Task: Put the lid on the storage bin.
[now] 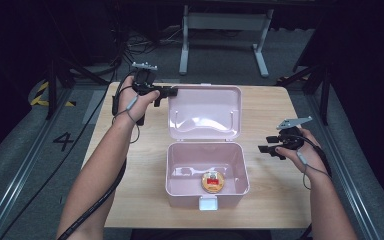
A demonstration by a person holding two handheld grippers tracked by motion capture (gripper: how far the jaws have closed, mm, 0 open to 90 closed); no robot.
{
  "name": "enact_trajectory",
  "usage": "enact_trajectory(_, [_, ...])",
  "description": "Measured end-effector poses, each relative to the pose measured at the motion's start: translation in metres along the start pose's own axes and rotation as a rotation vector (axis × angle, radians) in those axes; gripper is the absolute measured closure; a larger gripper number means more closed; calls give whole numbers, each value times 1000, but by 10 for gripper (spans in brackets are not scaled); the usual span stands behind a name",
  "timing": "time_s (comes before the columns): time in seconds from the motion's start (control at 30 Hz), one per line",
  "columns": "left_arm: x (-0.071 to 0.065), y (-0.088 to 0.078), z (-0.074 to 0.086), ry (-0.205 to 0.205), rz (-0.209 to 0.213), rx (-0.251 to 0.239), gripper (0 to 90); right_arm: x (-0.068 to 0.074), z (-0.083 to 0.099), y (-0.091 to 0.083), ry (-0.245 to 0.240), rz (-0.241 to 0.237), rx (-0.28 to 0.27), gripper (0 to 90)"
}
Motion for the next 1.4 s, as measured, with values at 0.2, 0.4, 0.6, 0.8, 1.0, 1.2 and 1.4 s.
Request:
enact_trajectory(0.2, [-11,-10,-3,59,-8,-8,756,1,-1,-2,2,-3,-7,428])
enact_trajectory(0.4, [-21,-19,-3,118,-27,-17,755,2,-3,-7,5,-7,-22,429])
enact_trajectory(0.6, [-31,-27,-1,172,-35,-40,750,4,-5,-13,13,-4,-31,428])
enact_trajectory(0.8, [-44,-38,1,210,-20,-57,730,10,-11,-22,-3,4,-57,432])
enact_trajectory(1.0, [-57,-48,5,269,-9,-54,714,19,-17,-27,-31,3,-73,432])
enact_trajectory(1.2, [-61,-53,8,286,3,-61,699,25,-21,-32,-49,1,-80,432])
enact_trajectory(1.4, [-70,-60,15,311,14,-83,681,31,-24,-36,-65,4,-87,433])
Point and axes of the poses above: each handheld gripper's, and its own axes: y roughly forward along the jaws, z roughly out of its underside, x roughly to its left, the point moved 8 cm from there along y, roughly forward along the jaws, and after that the axes turned 6 degrees about x, right-handed, at the moved point
